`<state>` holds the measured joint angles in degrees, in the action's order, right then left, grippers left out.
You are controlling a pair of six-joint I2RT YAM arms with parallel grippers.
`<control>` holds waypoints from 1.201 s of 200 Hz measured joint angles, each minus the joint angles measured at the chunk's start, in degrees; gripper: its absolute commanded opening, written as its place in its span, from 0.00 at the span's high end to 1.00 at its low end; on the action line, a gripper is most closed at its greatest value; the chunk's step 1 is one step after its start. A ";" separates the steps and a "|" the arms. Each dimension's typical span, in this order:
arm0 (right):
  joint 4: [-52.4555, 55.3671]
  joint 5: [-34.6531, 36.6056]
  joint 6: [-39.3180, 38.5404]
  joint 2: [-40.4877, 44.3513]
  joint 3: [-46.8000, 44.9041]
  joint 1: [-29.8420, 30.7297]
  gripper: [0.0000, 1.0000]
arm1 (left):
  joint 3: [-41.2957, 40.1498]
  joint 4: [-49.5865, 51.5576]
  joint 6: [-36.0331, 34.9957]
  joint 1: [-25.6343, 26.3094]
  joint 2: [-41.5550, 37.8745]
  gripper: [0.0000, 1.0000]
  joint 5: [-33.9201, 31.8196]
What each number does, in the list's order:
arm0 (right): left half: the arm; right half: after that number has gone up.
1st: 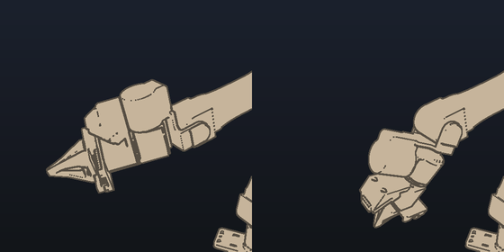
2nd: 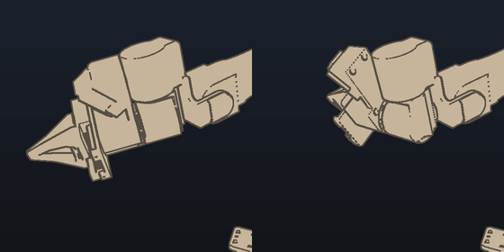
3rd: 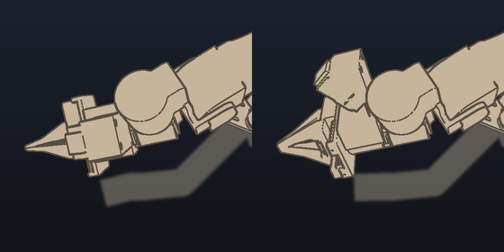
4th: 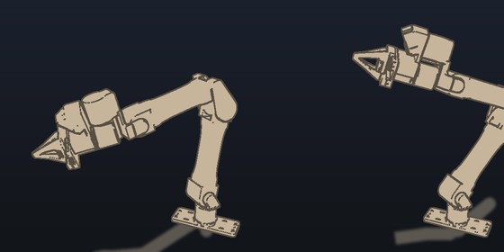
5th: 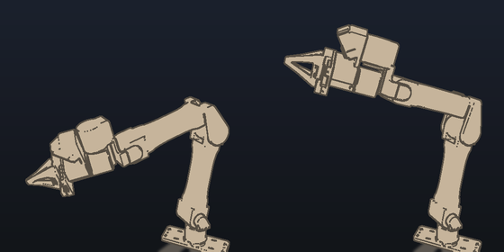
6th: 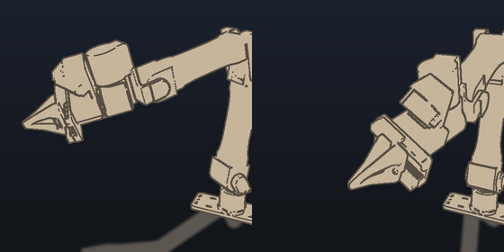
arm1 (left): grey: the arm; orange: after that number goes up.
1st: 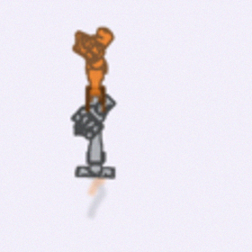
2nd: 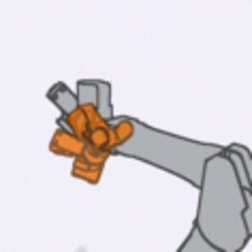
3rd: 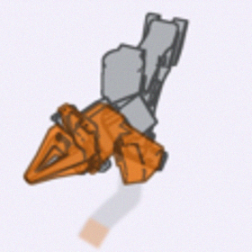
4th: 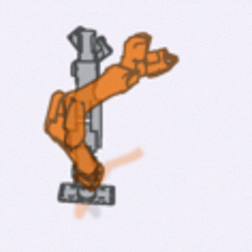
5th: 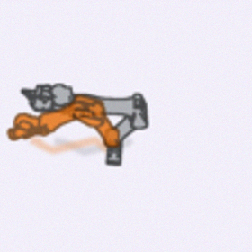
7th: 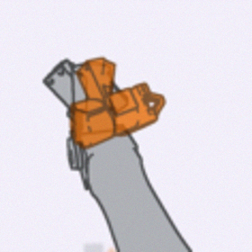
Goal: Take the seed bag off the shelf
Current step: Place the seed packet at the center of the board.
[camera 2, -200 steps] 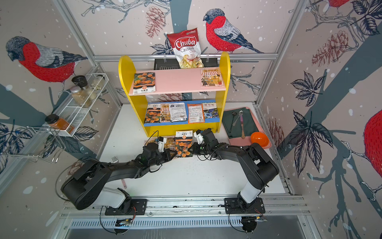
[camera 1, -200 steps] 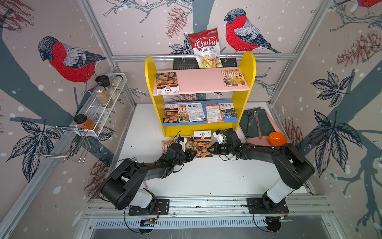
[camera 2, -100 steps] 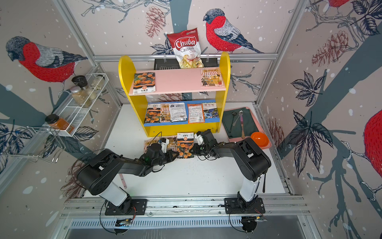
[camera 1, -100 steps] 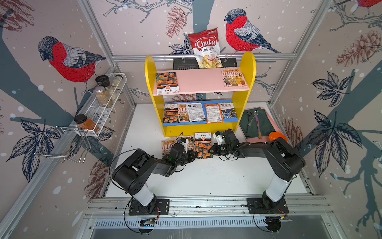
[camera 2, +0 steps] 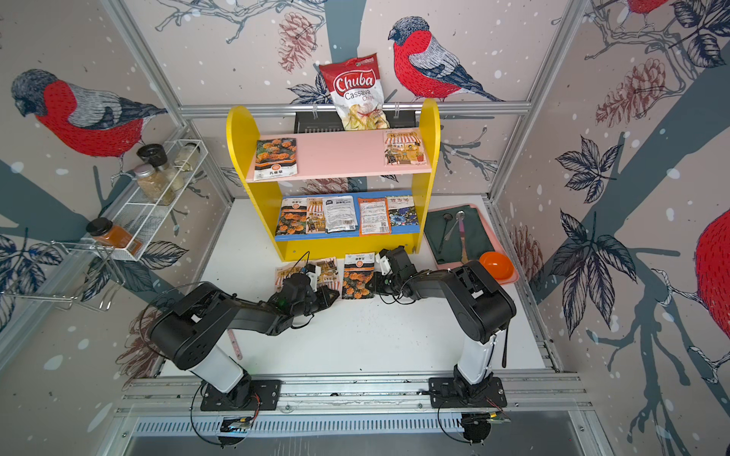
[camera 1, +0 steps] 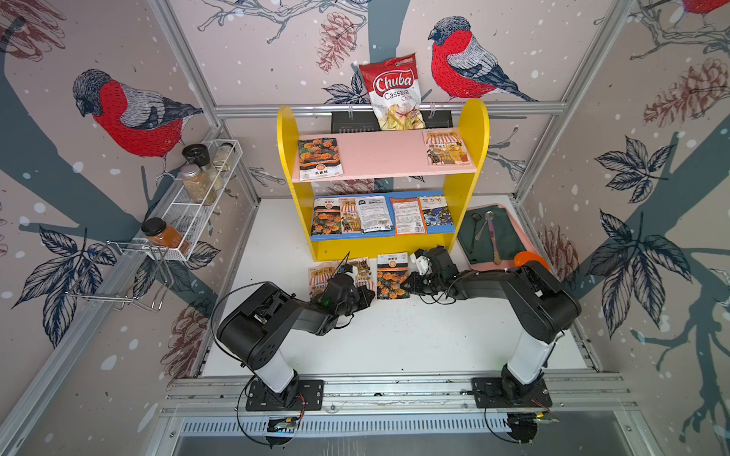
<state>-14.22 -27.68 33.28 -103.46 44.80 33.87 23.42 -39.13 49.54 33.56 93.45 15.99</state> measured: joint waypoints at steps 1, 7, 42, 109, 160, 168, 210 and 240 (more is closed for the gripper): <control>-0.07 0.00 -0.07 0.00 0.00 0.02 0.80 | 0.00 0.04 -0.02 0.00 -0.02 0.88 -0.02; -0.11 0.00 -0.11 0.00 0.04 0.02 0.79 | 0.26 0.44 -0.02 0.00 -0.11 0.87 -0.26; -0.33 -0.07 -0.28 -0.09 0.42 0.00 0.74 | 0.61 1.68 -0.15 0.00 -0.50 0.80 -1.16; 0.15 -0.52 -1.92 -0.42 0.98 0.11 0.73 | 2.05 6.40 -1.79 0.00 -5.77 0.70 -1.25; 0.83 -1.29 -3.32 -0.28 0.96 0.94 0.73 | 4.00 13.66 -4.46 0.00 -14.16 0.63 -3.15; 1.16 -1.29 -3.34 -0.09 0.90 1.14 0.73 | 4.20 14.64 -4.68 0.00 -15.13 0.62 -3.85; 3.28 -1.11 -3.54 1.77 -0.15 2.08 0.68 | 5.95 19.50 -6.54 0.00 -18.51 0.53 -4.74; 4.76 -0.15 -3.58 3.89 -1.18 2.10 0.57 | 6.97 21.92 -7.56 0.00 -20.22 0.36 -5.42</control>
<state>-9.45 -27.83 29.69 -99.57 43.62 35.97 30.39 -17.21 41.98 33.56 73.23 10.57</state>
